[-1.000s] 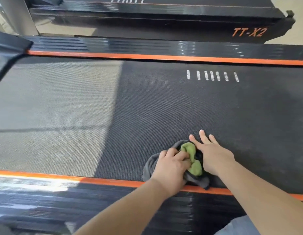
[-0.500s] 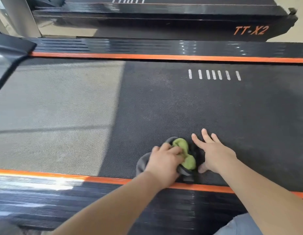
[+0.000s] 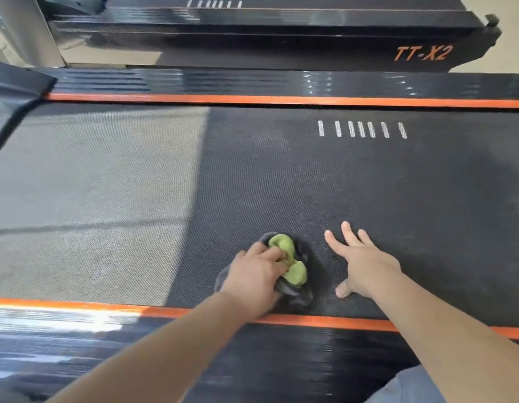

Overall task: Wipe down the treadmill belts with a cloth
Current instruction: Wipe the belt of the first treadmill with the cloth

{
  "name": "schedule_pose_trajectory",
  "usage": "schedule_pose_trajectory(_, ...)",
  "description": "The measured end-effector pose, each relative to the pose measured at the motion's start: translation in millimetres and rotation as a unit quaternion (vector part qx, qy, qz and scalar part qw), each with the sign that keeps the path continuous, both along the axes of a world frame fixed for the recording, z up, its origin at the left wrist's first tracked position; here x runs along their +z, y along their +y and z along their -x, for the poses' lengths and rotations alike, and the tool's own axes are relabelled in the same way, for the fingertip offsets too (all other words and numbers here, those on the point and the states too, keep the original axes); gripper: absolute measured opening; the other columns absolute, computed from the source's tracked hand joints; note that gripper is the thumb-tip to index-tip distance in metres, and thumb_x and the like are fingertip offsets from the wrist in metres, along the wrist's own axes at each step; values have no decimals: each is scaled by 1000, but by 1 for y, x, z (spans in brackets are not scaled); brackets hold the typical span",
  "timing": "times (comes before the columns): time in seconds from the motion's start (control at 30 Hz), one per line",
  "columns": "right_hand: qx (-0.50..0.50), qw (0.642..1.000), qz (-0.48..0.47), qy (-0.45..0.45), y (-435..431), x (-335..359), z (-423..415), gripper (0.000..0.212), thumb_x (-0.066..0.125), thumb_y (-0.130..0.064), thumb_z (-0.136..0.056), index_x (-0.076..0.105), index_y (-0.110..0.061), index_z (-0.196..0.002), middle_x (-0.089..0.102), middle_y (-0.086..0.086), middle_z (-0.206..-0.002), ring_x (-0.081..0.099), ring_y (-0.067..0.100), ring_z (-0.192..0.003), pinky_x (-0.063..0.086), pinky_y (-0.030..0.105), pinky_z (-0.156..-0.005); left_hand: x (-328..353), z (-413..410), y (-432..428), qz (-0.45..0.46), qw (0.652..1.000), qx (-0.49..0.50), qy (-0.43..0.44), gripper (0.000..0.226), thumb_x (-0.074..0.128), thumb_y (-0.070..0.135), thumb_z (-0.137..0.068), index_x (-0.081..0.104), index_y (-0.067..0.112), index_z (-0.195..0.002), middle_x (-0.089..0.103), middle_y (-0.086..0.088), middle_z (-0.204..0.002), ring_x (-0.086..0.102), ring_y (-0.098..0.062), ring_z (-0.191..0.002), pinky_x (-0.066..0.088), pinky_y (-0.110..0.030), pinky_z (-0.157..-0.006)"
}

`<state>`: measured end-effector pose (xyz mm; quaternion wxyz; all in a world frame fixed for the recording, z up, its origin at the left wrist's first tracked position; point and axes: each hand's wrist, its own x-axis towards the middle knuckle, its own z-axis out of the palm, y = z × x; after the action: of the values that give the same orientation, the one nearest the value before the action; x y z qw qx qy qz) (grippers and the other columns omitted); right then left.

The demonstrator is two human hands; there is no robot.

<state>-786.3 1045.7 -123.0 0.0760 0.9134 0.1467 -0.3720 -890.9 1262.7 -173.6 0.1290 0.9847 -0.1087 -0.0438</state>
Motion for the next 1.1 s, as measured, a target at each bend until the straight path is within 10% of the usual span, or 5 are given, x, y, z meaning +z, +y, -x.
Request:
schedule_pose_trajectory(0.13, -7, 1000, -5, -20, -1, 2, 2, 120, 61, 2, -87, -21, -60, -150, -34, -18, -164, -17, 16, -157, 47, 47, -107, 9, -17, -66, 42, 998, -30, 27, 28, 66, 39, -84, 74, 29, -109, 61, 13, -124, 52, -25, -113, 47, -45, -84)
schedule_pose_trajectory(0.5, 2, 1000, 3, 3, 0, 3, 1, 131, 86, -44, -78, -21, -57, -153, -35, -15, -163, -18, 19, -157, 49, 51, -105, 7, 12, 45, -44, 993, -104, 21, 33, 59, 51, -76, 71, 42, -106, 57, 21, -114, 54, -18, -100, 49, -36, -69)
schedule_pose_trajectory(0.73, -2, 1000, 8, -15, -2, 0, 1, 121, 57, 7, -87, -20, -60, -151, -34, -20, -163, -16, 15, -157, 49, 45, -103, 2, -16, -63, 28, 995, -84, 44, 31, 71, 39, -84, 70, 34, -115, 55, 15, -125, 47, -24, -115, 44, -42, -83)
schedule_pose_trajectory(0.9, 3, 1000, 8, 3, -1, 2, 0, 128, 84, -41, -81, -21, -58, -152, -37, -18, -162, -19, 16, -156, 48, 48, -104, 8, 3, 14, -5, 991, -127, 32, 29, 69, 41, -77, 70, 38, -106, 59, 18, -121, 55, -22, -107, 43, -37, -77)
schedule_pose_trajectory(1.1, 3, 1000, 22, 19, 2, 1, -2, 130, 84, -41, -82, -24, -56, -152, -39, -15, -161, -21, 19, -156, 48, 53, -107, 5, 8, 26, -6, 997, -74, 26, 29, 66, 48, -74, 72, 41, -102, 62, 21, -111, 57, -17, -95, 54, -34, -63)
